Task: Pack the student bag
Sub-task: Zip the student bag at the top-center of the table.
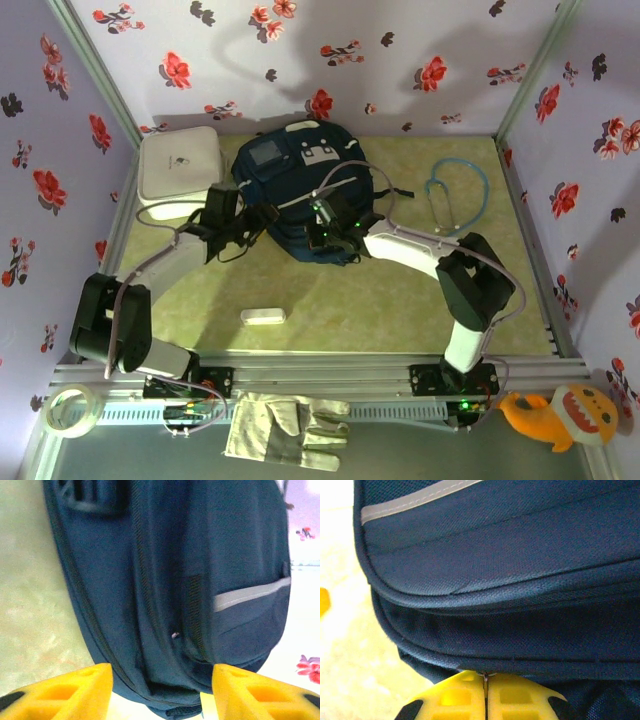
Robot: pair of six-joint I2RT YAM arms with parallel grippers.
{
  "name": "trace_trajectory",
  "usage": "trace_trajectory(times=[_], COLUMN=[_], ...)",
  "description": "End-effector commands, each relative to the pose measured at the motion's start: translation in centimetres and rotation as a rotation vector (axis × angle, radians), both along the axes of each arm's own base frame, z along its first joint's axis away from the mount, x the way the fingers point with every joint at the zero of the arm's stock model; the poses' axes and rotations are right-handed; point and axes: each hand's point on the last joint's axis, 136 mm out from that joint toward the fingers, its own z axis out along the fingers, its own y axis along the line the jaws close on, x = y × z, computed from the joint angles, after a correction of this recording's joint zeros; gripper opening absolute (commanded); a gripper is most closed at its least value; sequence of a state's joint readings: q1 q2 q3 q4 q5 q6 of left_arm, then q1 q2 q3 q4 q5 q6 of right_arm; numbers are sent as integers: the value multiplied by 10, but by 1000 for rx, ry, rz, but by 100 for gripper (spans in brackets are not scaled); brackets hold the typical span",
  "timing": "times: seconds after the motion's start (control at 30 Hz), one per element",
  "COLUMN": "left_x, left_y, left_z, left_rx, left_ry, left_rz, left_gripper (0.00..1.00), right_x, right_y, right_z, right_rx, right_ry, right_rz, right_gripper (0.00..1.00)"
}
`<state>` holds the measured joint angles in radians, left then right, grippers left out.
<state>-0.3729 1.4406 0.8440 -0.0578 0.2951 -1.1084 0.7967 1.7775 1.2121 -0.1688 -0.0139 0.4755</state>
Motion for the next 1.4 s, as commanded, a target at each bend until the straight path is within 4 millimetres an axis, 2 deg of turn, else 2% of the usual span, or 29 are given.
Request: trace_trajectory(times=[0.0, 0.17, 0.47, 0.57, 0.63, 0.7, 0.83, 0.97, 1.13, 1.23, 1.37], left_x=[5, 8, 16, 19, 20, 22, 25, 26, 28, 29, 36], left_y=[-4, -7, -18, -19, -17, -13, -4, 2, -3, -10, -17], left_z=[12, -1, -3, -9, -15, -19, -21, -23, -22, -22, -20], left_rx=[-130, -186, -221, -209, -186, -161, -102, -71, -67, -62, -5], left_ry=[-5, 21, 0, 9, 16, 13, -4, -10, -14, -17, -25], left_rz=[80, 126, 112, 112, 119, 130, 141, 134, 96, 53, -29], left_gripper=[50, 42, 38, 29, 19, 10, 0, 0, 0, 0, 0], right_x=[6, 2, 0, -1, -1, -1, 4, 13, 29, 29, 15], right_y=[31, 44, 44, 44, 41, 32, -15, -64, -118, -124, -108], right_z=[31, 36, 35, 36, 34, 28, 7, 1, -1, -1, -1], right_rx=[148, 215, 215, 218, 203, 157, -24, -111, -152, -155, -123], right_ry=[-36, -21, -10, -11, -11, -15, -36, -44, -6, 8, 21], right_rz=[26, 66, 67, 67, 61, 49, -38, -139, -332, -353, -282], right_gripper=[0, 0, 0, 0, 0, 0, 0, 0, 0, 0, 0])
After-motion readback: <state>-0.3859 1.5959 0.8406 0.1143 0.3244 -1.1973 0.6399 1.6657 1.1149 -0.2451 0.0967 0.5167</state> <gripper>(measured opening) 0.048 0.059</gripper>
